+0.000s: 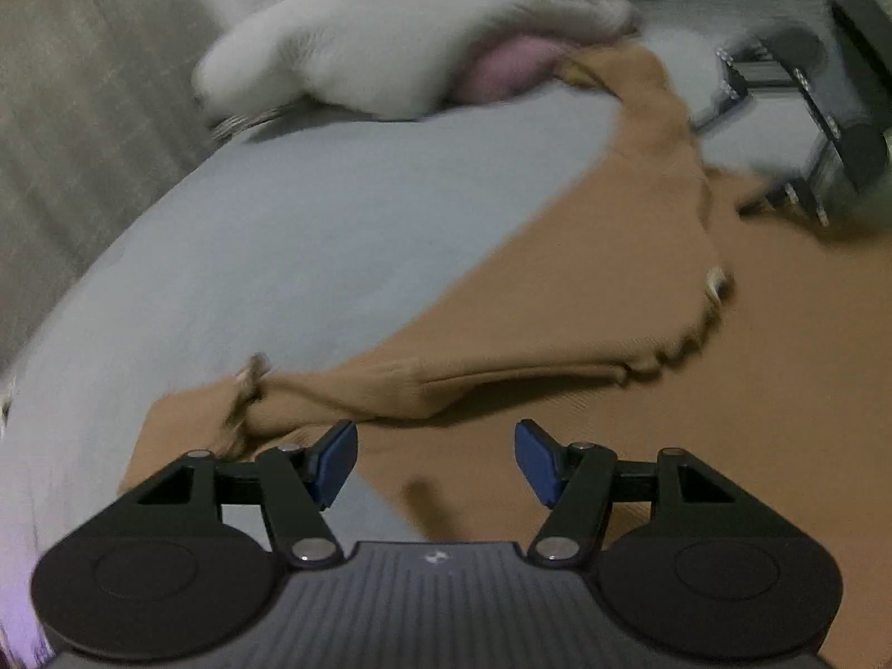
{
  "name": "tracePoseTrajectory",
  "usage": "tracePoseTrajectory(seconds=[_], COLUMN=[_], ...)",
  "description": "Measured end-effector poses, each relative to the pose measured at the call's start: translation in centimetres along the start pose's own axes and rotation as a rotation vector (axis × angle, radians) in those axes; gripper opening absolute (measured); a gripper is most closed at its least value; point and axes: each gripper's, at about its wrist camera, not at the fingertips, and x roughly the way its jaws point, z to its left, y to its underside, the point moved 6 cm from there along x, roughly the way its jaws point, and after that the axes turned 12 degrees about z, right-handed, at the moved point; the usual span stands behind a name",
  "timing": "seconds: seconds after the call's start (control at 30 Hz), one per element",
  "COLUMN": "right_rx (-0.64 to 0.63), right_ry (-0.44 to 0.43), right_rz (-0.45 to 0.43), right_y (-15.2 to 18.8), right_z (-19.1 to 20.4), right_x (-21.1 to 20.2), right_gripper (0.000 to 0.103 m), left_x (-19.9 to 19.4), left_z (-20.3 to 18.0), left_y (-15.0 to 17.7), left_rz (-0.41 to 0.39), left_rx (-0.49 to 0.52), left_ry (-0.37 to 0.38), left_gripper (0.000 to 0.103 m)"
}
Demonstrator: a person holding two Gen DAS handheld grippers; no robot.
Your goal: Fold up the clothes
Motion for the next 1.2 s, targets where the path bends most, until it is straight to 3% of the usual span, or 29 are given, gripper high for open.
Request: tracePoseTrajectory(seconds=[0.13, 0.2, 0.23, 0.27, 0.33, 0.43, 0.5, 0.53, 0.6, 0.63, 0.67, 0.7, 0.73, 0.77, 0.83, 0.93, 1.07, 1.13, 1.2], right_rx=[-0.015, 0.004, 0.033, 0.066, 0.107, 0.205, 0.297, 0.370, 0.498, 0.523, 0.547, 0.561, 0.588, 0.632, 0.714, 0.867, 1.333, 1.571, 1.655], right_ry=[-0.028, -0.067, -0.112, -0.146, -0.129, -0.071, -0.025, 0.031, 0.174, 0.229, 0.285, 0.313, 0.319, 0.325, 0.311, 0.268, 0.175, 0.087, 0.015], right_rz=[-0.011, 0.003, 0.013, 0.019, 0.007, -0.050, -0.083, -0.090, -0.045, 0.001, 0.047, 0.069, 0.053, 0.021, -0.018, 0.015, 0.022, -0.021, -0.065], right_y=[-1.6, -2.2, -2.7, -3.0, -3.8, -5.0, -6.0, -6.6, -7.5, -7.5, -7.5, -7.4, -6.9, -6.1, -3.5, 2.6, 15.3, 19.9, 21.7], right_z=[-0.4, -0.8, -1.1, -1.6, -2.6, -5.9, -8.6, -10.8, -14.9, -16.0, -17.1, -17.7, -18.0, -18.4, -18.8, -19.2, -20.8, -21.1, -20.3], right_x=[1.7, 2.6, 3.4, 4.0, 3.5, 2.5, 2.3, 2.7, 4.2, 4.8, 5.4, 5.5, 4.8, 3.6, 1.7, 0.3, -0.3, 0.7, 1.3], right_gripper=[0.059, 0.038, 0.019, 0.011, 0.009, 0.009, 0.009, 0.011, 0.029, 0.038, 0.041, 0.042, 0.051, 0.063, 0.071, 0.071, 0.071, 0.071, 0.071], left_x=[1.8, 2.6, 3.4, 3.5, 3.5, 3.0, 3.0, 3.2, 3.4, 3.5, 3.1, 2.6, 2.1, 1.8, 1.5, 1.6, 1.3, 1.1, 0.7], left_z=[-0.5, -0.6, -0.6, -0.7, 0.3, 5.5, 10.2, 11.5, 16.2, 17.1, 18.5, 19.0, 19.3, 19.3, 19.1, 19.1, 21.1, 21.1, 19.9], left_y=[-0.7, -1.8, -2.5, -2.9, -3.8, -5.1, -5.9, -6.0, -5.4, -5.1, -3.9, -2.9, -1.8, -0.7, 1.5, 6.3, 11.9, 12.3, 10.6], left_rz=[-0.006, -0.008, 0.007, 0.015, 0.013, -0.027, -0.057, -0.059, -0.062, -0.060, -0.062, -0.076, -0.090, -0.092, -0.068, -0.015, -0.045, -0.063, -0.092], left_rx=[0.071, 0.081, 0.077, 0.075, 0.013, -0.265, -0.516, -0.588, -0.834, -0.879, -0.956, -0.986, -1.009, -1.013, -1.010, -1.035, -1.197, -1.164, -0.985], left_ry=[-0.023, -0.030, -0.027, -0.023, -0.003, 0.095, 0.112, 0.106, 0.062, 0.043, 0.012, 0.006, 0.004, 0.003, -0.021, -0.057, -0.054, -0.033, -0.024], left_gripper=[0.064, 0.064, 0.062, 0.058, 0.043, 0.041, 0.041, 0.040, 0.040, 0.040, 0.040, 0.040, 0.042, 0.043, 0.050, 0.050, 0.050, 0.051, 0.060])
